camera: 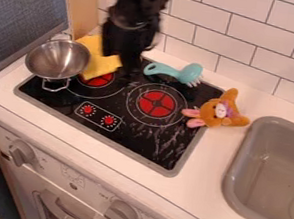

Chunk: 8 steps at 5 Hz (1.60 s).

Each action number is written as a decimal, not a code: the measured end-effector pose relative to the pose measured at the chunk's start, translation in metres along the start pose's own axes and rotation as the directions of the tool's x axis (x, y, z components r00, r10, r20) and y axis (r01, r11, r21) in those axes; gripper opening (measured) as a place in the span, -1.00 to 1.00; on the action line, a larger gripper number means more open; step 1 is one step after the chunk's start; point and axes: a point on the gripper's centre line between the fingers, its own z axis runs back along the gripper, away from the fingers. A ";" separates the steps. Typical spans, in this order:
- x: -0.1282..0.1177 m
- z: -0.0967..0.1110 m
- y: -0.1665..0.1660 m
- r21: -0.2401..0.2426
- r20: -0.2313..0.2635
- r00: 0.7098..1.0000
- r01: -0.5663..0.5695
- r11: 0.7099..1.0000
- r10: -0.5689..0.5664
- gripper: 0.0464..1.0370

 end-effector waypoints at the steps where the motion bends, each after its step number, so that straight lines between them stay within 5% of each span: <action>1: -0.013 -0.017 0.006 0.071 -0.053 0.993 -0.099 0.993 0.103 0.93; 2: -0.021 -0.026 0.020 0.129 -0.055 0.975 -0.208 0.970 0.216 0.93; 5: -0.036 -0.059 0.026 0.125 -0.116 0.939 -0.310 0.942 0.325 0.92; 6: -0.035 -0.065 0.030 0.147 -0.117 0.940 -0.304 0.941 0.321 0.77; 8: -0.028 -0.066 0.030 0.163 -0.110 0.943 -0.293 0.942 0.312 -0.37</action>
